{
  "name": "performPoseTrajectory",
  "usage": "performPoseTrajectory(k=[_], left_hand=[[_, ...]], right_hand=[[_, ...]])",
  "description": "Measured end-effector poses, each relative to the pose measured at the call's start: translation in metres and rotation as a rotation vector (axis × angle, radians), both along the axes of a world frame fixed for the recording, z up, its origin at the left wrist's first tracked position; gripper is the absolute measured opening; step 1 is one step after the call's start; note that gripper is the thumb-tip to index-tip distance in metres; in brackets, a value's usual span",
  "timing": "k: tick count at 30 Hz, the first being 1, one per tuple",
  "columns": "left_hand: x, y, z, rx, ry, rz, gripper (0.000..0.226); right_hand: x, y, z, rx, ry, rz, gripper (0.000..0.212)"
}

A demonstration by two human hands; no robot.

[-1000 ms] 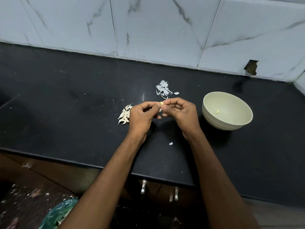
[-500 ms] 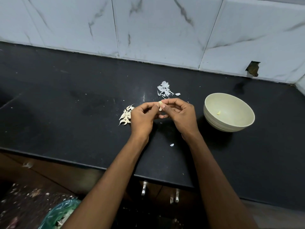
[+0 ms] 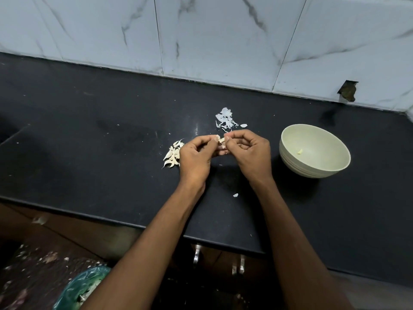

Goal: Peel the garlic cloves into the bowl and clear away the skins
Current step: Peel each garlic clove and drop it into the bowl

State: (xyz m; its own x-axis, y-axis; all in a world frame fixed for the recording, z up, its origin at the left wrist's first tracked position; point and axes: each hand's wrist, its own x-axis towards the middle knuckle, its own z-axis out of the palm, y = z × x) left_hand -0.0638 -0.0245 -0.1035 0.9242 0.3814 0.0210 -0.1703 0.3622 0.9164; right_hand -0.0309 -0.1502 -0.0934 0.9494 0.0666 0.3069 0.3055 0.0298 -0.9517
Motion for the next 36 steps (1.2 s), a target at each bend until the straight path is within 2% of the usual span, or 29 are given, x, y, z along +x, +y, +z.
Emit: performPoseTrajectory(k=[4, 8, 10, 16, 22, 31, 36], left_hand=[[-0.003, 0.001, 0.008, -0.204, -0.018, -0.095, 0.010], [-0.005, 0.004, 0.013, -0.241, -0.047, -0.136, 0.010], [-0.005, 0.006, 0.013, -0.178, -0.070, -0.113, 0.014], [-0.005, 0.007, 0.006, 0.257, -0.085, -0.047, 0.022], [-0.004, 0.008, 0.004, 0.293, -0.108, -0.027, 0.016], [-0.004, 0.014, -0.004, 0.569, -0.148, 0.033, 0.011], [-0.003, 0.017, -0.004, 0.611, -0.178, 0.032, 0.011]], right_hand=[[0.000, 0.000, 0.001, 0.070, 0.018, 0.041, 0.015], [0.000, -0.003, 0.003, 0.117, 0.031, 0.073, 0.018], [0.000, -0.004, 0.003, 0.076, 0.020, 0.069, 0.019], [0.001, -0.009, 0.001, -0.069, -0.056, 0.024, 0.026], [0.000, -0.008, 0.002, -0.132, -0.083, 0.016, 0.024], [-0.002, -0.011, 0.003, -0.217, -0.136, 0.010, 0.024], [-0.005, -0.012, 0.005, -0.220, -0.126, 0.011, 0.025]])
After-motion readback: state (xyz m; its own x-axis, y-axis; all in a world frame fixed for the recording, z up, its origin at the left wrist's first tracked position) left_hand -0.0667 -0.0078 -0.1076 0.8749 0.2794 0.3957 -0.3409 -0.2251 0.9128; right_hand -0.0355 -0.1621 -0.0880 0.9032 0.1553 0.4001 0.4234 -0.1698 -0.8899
